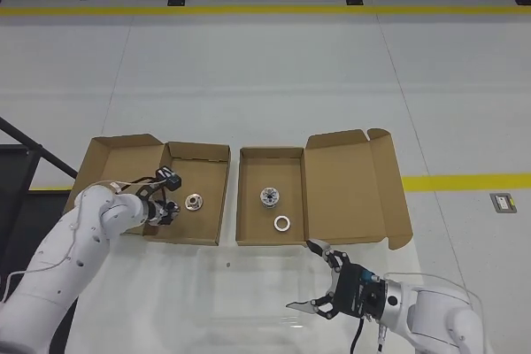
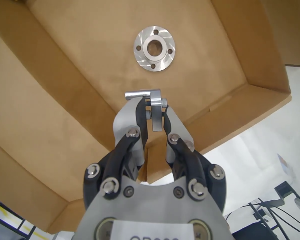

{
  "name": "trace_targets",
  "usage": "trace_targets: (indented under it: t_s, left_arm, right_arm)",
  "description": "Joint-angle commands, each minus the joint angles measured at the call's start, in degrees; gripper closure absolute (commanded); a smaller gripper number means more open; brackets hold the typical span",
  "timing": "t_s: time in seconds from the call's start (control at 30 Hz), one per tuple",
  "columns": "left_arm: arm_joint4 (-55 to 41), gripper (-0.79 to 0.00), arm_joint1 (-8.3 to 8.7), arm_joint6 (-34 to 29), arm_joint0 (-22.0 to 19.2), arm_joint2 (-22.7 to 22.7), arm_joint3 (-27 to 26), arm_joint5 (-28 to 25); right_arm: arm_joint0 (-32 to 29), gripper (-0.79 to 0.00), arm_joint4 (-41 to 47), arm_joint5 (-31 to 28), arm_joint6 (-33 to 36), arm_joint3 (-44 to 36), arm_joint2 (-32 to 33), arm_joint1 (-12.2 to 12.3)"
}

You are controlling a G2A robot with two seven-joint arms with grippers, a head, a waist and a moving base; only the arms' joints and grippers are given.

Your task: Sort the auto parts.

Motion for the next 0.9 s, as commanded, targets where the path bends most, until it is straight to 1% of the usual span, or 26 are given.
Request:
trace_targets:
  t_s: [0.0,0.03,0.07,0.1,0.17,0.2,0.27,0.4,0.57,0.63,0.73,0.8,0.87]
  left_arm:
    - [0.54,0.0,-0.94,0.51,-0.58,1.05,1.91,0.33]
    - [0.68,-0.022,-1.36,0.74,-0.93,1.39,2.75,0.39]
    - [0.56,-0.071,-1.76,0.97,-1.2,1.63,3.65,0.4]
    - [0.41,-0.163,-2.12,1.18,-1.47,1.81,4.51,0.33]
    - [1.1,-0.308,-2.75,1.63,-2.02,2.23,5.95,0.5]
    - [1.45,-0.329,-3.02,1.96,-2.19,2.4,6.55,0.49]
    - [1.85,-0.348,-3.48,2.69,-2.53,2.47,7.64,0.36]
    - [1.92,-0.342,-3.9,4.08,-3.22,1.65,8.78,-0.14]
    - [1.63,-0.342,-3.41,5.22,-3.54,-0.78,7.43,-1.73]
    - [1.15,-0.336,-2.79,5.41,-3.24,-2.4,5.48,-2.79]
    - [0.21,-0.342,-1.36,5.69,-1.61,-5.72,0.5,-4.23]
    - [-1.36,-0.345,-0.06,5.96,0.52,-8.87,-3.82,-5.12]
    - [-3.29,-0.345,1.44,6.45,3.55,-12.69,-9.09,-6.08]
  right_arm:
    - [0.0,-0.785,0.0,0.0,0.0,0.0,0.0,0.0]
    - [0.0,-0.785,0.0,0.0,0.0,0.0,0.0,0.0]
    - [0.0,-0.785,0.0,0.0,0.0,0.0,0.0,0.0]
    - [0.0,-0.785,0.0,0.0,0.0,0.0,0.0,0.0]
    - [0.0,-0.785,0.0,0.0,0.0,0.0,0.0,0.0]
    - [0.0,-0.785,0.0,0.0,0.0,0.0,0.0,0.0]
    - [0.0,-0.785,0.0,0.0,0.0,0.0,0.0,0.0]
    - [0.0,-0.785,0.0,0.0,0.0,0.0,0.0,0.0]
    - [0.0,-0.785,0.0,0.0,0.0,0.0,0.0,0.0]
    - [0.0,-0.785,0.0,0.0,0.0,0.0,0.0,0.0]
    - [0.0,-0.785,0.0,0.0,0.0,0.0,0.0,0.0]
    - [0.0,-0.785,0.0,0.0,0.0,0.0,0.0,0.0]
    - [0.0,-0.785,0.0,0.0,0.0,0.0,0.0,0.0]
